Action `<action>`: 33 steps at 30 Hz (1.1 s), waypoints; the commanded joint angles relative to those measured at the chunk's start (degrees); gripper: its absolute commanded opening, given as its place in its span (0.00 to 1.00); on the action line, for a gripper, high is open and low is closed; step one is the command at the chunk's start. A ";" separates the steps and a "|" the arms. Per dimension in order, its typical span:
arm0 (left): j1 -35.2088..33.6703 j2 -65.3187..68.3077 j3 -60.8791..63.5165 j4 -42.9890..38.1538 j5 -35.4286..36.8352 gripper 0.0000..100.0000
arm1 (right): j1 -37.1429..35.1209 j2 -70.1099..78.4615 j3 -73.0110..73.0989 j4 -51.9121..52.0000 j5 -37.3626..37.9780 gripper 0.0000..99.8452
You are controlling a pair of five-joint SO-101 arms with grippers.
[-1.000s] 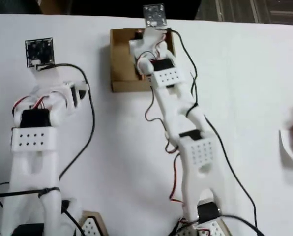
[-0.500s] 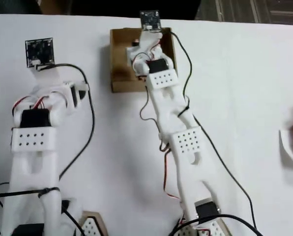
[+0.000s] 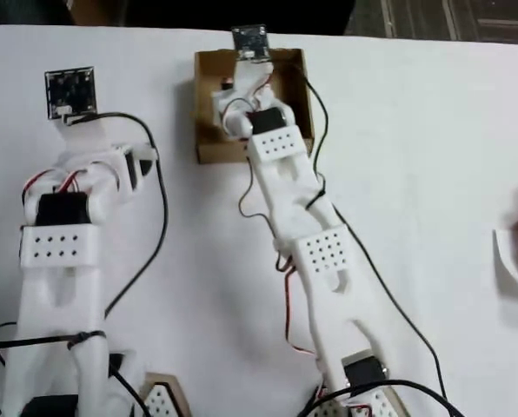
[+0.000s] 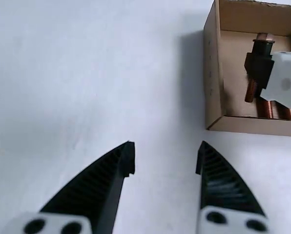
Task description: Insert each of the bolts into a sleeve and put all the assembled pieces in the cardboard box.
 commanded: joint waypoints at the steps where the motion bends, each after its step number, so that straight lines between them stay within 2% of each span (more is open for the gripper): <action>1: -0.79 -1.67 -0.31 0.26 0.44 0.22 | -0.22 -1.36 -3.78 0.31 -0.18 0.02; 8: -0.79 -1.67 -0.31 0.26 0.44 0.22 | -0.40 0.84 -4.40 3.74 -0.18 0.02; 21: -0.79 -1.67 -0.31 0.26 0.44 0.22 | -0.22 1.71 -4.04 3.47 -0.09 0.03; 27: -0.79 -1.67 -0.31 0.26 0.44 0.22 | -0.31 1.71 -3.96 3.47 -0.09 0.13; 33: -0.79 -1.67 -0.31 0.26 0.44 0.22 | -0.22 1.36 -4.48 1.89 -0.09 0.13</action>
